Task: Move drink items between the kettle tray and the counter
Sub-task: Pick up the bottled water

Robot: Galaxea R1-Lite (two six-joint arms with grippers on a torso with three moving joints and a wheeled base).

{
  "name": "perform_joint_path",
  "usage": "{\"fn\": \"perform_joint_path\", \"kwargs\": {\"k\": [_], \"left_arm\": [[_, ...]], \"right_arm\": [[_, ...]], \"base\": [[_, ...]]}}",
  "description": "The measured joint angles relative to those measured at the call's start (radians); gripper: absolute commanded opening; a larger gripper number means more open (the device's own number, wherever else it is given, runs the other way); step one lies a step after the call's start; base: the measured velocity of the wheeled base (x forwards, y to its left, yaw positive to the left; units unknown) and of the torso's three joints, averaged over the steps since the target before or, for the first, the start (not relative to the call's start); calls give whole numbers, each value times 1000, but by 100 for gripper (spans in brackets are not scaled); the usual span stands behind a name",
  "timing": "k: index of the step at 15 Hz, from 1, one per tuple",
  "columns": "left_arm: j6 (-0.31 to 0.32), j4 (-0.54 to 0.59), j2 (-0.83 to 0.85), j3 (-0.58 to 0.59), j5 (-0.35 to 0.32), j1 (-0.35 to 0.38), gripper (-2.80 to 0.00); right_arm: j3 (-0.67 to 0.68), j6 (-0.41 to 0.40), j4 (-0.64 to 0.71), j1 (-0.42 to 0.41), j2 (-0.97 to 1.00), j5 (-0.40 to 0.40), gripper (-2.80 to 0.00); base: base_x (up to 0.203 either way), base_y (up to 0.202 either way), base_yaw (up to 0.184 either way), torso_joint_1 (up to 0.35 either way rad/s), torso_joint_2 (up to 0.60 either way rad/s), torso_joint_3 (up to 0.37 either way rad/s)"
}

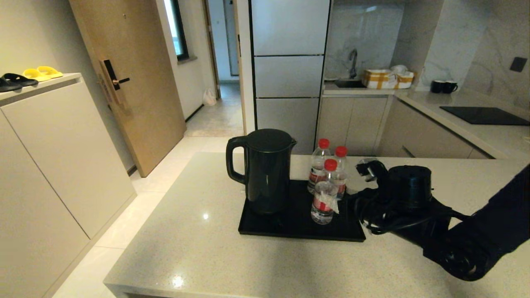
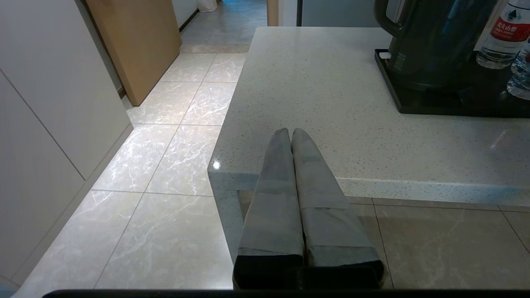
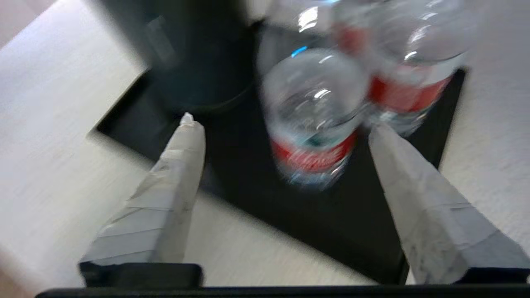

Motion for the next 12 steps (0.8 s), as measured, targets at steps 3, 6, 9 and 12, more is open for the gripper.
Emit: {"fn": "perform_joint_path", "kwargs": {"k": [3,6,9,12], "left_arm": [[0,0,0,0,0,0,-280],[0,0,0,0,0,0,-280],[0,0,0,0,0,0,-280],[1,-1,0,0,0,0,-280]], "right_arm": [[-45,-4,-14,-4,59,-11,0],[-70,-4,-16,-4,96,-10,0],[-84,-4,-20,-5,119,-9,0],[-113,-4,-17,-11,141,-9,0]], "base": [[0,0,0,0,0,0],[0,0,0,0,0,0],[0,0,0,0,0,0],[0,0,0,0,0,0]]}}
